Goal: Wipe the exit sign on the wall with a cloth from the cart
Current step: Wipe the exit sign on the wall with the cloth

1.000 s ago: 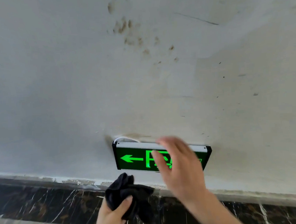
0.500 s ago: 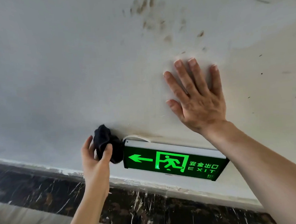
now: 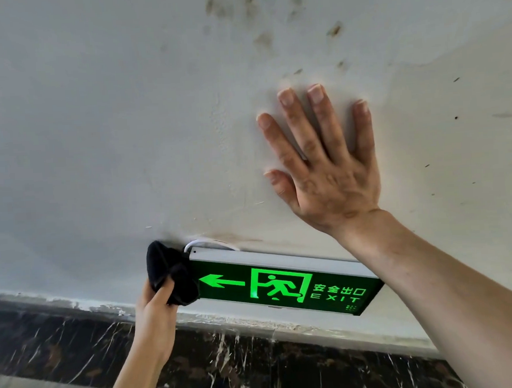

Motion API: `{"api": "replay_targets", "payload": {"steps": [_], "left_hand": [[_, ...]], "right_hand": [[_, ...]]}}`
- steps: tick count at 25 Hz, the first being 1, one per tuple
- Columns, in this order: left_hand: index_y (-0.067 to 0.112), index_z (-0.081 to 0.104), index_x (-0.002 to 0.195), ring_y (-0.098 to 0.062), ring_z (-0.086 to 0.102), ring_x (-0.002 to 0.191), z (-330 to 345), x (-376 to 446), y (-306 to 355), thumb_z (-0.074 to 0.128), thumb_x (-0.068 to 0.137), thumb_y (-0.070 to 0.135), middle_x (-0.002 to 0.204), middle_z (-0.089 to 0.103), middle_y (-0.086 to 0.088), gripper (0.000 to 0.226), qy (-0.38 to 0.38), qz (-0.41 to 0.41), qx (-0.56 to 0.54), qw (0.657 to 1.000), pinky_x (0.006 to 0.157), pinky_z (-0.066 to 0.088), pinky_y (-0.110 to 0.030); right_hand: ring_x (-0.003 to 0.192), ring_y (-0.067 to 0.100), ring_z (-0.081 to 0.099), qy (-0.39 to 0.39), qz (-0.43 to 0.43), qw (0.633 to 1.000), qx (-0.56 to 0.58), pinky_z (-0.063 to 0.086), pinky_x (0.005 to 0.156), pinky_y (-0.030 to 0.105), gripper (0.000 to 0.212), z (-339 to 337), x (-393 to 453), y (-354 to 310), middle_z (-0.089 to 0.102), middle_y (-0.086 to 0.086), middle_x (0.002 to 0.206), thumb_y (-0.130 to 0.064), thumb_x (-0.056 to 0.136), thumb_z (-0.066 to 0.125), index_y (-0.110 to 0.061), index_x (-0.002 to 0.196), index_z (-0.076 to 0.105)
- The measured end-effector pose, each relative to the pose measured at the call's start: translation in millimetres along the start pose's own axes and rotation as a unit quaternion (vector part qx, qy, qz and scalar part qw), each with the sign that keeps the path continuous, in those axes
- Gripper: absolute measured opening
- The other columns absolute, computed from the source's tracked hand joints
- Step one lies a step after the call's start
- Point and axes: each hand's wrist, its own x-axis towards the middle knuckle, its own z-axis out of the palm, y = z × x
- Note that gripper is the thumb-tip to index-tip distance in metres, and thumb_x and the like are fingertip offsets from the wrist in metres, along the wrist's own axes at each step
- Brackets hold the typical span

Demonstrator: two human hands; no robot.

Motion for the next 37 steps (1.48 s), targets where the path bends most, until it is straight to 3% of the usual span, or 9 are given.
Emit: {"api": "replay_targets", "payload": {"steps": [8,15,18,22,25,28,31,33,37], "left_hand": [[0.012,0.037,0.143,-0.03,0.049,0.121,-24.6,23.7,-43.5,0.028,0.105,0.002,0.131,0.054,-0.011,0.04,0.054,-0.111,-0.057,0.991,0.104,0.034,-0.049],[0.01,0.041,0.136,-0.036,0.059,0.097,-49.3,-1.0,-88.6,0.028,0.105,0.011,0.116,0.057,-0.023,0.034,0.064,-0.285,-0.08,0.953,0.074,0.048,-0.05],[-0.007,0.052,0.121,-0.04,0.064,0.07,-34.1,-24.8,-86.0,0.019,0.106,0.018,0.092,0.059,-0.033,0.043,-0.028,-0.279,-0.222,0.934,0.061,0.055,-0.051],[-0.032,0.035,0.114,-0.028,0.018,0.039,-17.8,-48.7,-44.2,0.019,0.104,0.036,0.051,0.035,-0.02,0.07,-0.169,-0.218,-0.376,0.884,0.074,0.047,-0.058],[-0.022,0.044,0.113,-0.04,0.045,0.036,-11.0,-72.7,-6.9,0.054,0.091,0.046,0.054,0.053,-0.024,0.072,-0.125,-0.227,-0.267,0.928,0.044,0.05,-0.05],[-0.008,0.042,0.131,-0.038,0.058,0.068,0.6,-106.7,29.7,0.047,0.096,0.031,0.091,0.057,-0.034,0.053,-0.107,-0.2,-0.186,0.956,0.052,0.053,-0.047],[-0.001,0.051,0.13,-0.045,0.058,0.08,18.4,-132.7,54.3,0.043,0.094,0.019,0.101,0.056,-0.033,0.042,-0.146,-0.152,-0.133,0.969,0.067,0.048,-0.046],[0.011,0.067,0.117,-0.04,0.063,0.099,31.5,-145.8,63.1,0.048,0.089,0.017,0.113,0.065,-0.023,0.034,-0.17,-0.142,-0.114,0.968,0.077,0.049,-0.05],[0.009,0.055,0.131,-0.037,0.054,0.117,57.2,-164.3,70.1,0.049,0.092,0.025,0.128,0.057,-0.022,0.042,-0.243,-0.152,-0.066,0.956,0.084,0.055,-0.047]], "right_hand": [[0.144,0.025,0.017,0.006,0.005,1.0,0.0,0.001,0.118,0.051,0.063,0.7,1.6,-0.7,0.027,0.0,0.154,-0.05,0.093,0.043,-0.026,0.15,0.03],[0.144,0.025,0.017,0.003,0.005,1.0,-0.003,0.002,0.119,0.051,0.063,0.9,1.0,-0.9,0.027,0.0,0.154,-0.049,0.092,0.043,-0.026,0.15,0.03],[0.145,0.024,0.015,-0.004,0.008,1.0,0.007,0.0,0.119,0.05,0.063,-3.0,2.6,-1.5,0.026,0.001,0.154,-0.047,0.093,0.044,-0.026,0.15,0.029],[0.145,0.026,0.014,-0.044,0.007,0.999,0.025,-0.004,0.119,0.048,0.062,-11.6,3.4,-0.2,0.024,0.001,0.159,-0.043,0.094,0.046,-0.024,0.15,0.029],[0.145,0.025,0.014,-0.106,0.011,0.992,0.061,-0.007,0.118,0.046,0.064,-30.3,9.3,1.5,0.016,0.002,0.157,-0.041,0.094,0.048,-0.022,0.151,0.027],[0.148,0.026,0.01,-0.182,0.021,0.972,0.148,0.0,0.12,0.047,0.064,-61.7,15.5,0.8,0.015,0.006,0.159,-0.043,0.095,0.041,-0.019,0.152,0.022],[0.148,0.019,0.015,-0.242,0.078,0.924,0.285,0.014,0.12,0.044,0.06,-109.1,1.3,-16.4,0.028,0.002,0.158,-0.049,0.097,0.03,-0.019,0.149,0.028],[0.144,0.0,0.013,-0.307,0.143,0.852,0.399,0.018,0.117,0.032,0.059,-145.3,-15.5,-35.6,0.024,-0.016,0.154,-0.06,0.095,0.027,-0.034,0.148,0.026],[0.137,-0.019,0.001,-0.414,0.209,0.703,0.539,0.014,0.108,0.014,0.074,-186.9,-47.2,-59.8,0.002,-0.044,0.15,-0.076,0.073,0.052,-0.07,0.134,0.011]]}}
